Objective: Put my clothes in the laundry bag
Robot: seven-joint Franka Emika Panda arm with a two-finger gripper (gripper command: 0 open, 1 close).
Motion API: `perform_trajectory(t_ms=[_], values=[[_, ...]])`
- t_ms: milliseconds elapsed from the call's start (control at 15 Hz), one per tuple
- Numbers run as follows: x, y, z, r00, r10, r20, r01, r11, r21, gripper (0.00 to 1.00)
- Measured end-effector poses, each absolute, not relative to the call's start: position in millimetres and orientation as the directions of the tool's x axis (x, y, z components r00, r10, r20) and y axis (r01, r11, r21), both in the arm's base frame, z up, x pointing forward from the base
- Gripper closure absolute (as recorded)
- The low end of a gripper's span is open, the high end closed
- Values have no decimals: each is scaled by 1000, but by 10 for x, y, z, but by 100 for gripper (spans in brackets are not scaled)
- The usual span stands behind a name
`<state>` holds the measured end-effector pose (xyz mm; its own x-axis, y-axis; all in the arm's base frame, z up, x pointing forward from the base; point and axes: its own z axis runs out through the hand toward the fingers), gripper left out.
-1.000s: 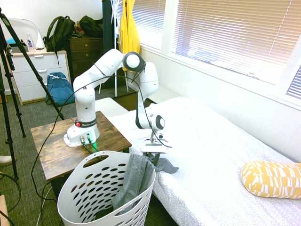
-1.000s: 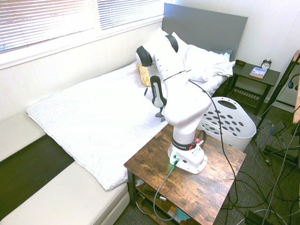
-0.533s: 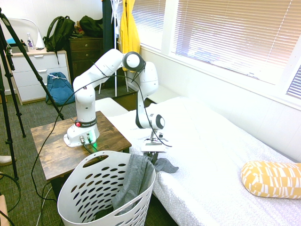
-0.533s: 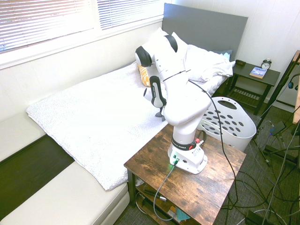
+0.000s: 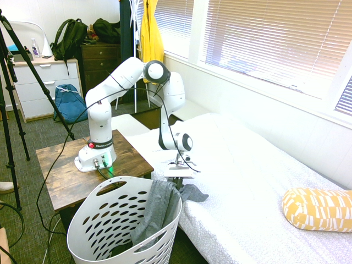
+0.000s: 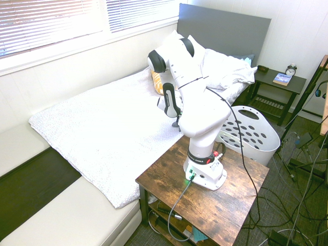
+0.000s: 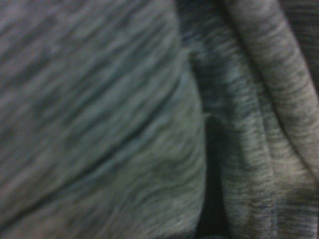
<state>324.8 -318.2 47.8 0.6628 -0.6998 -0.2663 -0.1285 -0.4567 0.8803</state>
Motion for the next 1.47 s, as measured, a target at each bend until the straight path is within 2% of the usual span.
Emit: perform_trajectory(t_ms=[133, 400, 533, 733, 1000, 1067, 1267, 1467], values=[[3318, -3248, 842, 623, -704, -340, -37, -461, 886, 100], [3478, -3519, 1658, 564, -748, -348, 40, -396, 917, 100], [3389, -3631, 2064, 481, -789, -382, 121, -372, 920, 100], [2960, -3713, 2512, 331, -831, -447, 235, -386, 892, 100], [2136, -3694, 2376, 193, -856, -480, 260, -427, 866, 100], [1997, -3667, 2304, 175, -859, -481, 256, -432, 865, 0], [1778, -3668, 1913, 283, -877, -387, 144, -360, 922, 0], [1786, -3720, 1632, 379, -845, -378, 62, -384, 921, 0]])
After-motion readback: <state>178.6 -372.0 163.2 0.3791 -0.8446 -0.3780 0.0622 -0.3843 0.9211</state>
